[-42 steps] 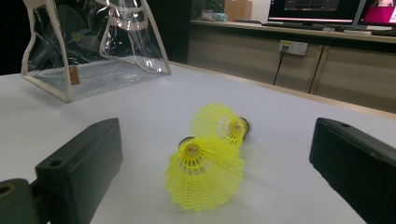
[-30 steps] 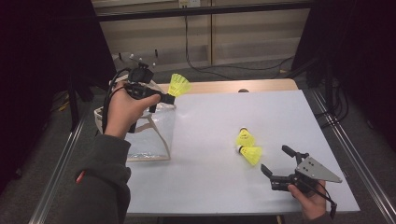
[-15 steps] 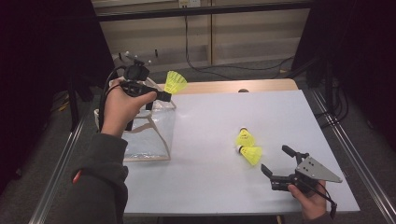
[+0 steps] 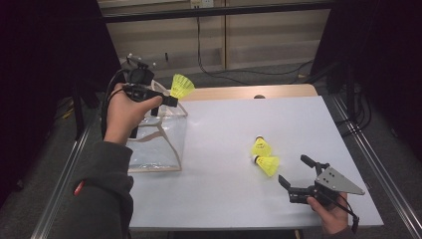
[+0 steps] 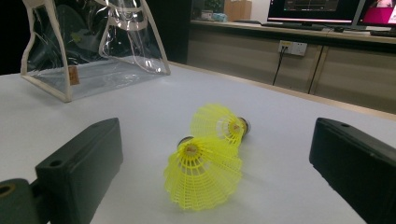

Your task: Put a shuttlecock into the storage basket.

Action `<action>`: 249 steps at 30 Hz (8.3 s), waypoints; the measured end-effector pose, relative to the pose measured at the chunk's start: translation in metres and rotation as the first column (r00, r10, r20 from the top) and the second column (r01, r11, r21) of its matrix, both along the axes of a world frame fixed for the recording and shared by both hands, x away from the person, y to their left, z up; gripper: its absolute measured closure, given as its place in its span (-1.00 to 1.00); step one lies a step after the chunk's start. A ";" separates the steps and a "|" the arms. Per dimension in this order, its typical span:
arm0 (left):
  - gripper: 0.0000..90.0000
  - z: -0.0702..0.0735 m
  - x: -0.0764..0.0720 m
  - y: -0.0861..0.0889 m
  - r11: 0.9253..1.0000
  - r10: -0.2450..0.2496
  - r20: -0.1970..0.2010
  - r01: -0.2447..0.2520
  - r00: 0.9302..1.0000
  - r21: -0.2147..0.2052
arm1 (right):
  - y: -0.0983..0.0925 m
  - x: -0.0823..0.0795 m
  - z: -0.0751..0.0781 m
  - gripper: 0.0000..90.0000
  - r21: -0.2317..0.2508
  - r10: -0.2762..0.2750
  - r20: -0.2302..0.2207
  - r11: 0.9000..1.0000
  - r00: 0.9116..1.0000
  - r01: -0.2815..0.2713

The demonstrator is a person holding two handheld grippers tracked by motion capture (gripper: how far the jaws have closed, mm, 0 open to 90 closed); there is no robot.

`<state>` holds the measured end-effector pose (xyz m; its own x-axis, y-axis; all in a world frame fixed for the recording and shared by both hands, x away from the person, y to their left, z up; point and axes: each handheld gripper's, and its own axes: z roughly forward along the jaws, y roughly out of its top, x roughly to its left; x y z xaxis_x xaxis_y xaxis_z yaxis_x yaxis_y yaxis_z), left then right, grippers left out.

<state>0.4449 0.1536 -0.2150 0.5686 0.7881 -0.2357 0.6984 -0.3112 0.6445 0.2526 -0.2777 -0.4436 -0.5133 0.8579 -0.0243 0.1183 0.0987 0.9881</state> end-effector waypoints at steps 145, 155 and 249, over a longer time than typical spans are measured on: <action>0.45 -0.008 0.027 0.062 0.961 0.276 0.071 -0.276 0.959 0.003 | 0.000 -0.001 0.000 -0.94 -0.010 0.002 -0.004 1.000 1.000 -0.002; 0.45 -0.011 0.031 0.064 0.957 0.289 0.063 -0.290 0.955 0.005 | 0.000 -0.001 0.000 -0.94 -0.011 0.004 -0.001 1.000 1.000 -0.004; 0.44 -0.042 0.044 0.080 0.903 0.425 0.076 -0.428 0.902 0.038 | -0.001 -0.001 0.000 -0.94 -0.013 0.007 -0.001 1.000 1.000 -0.007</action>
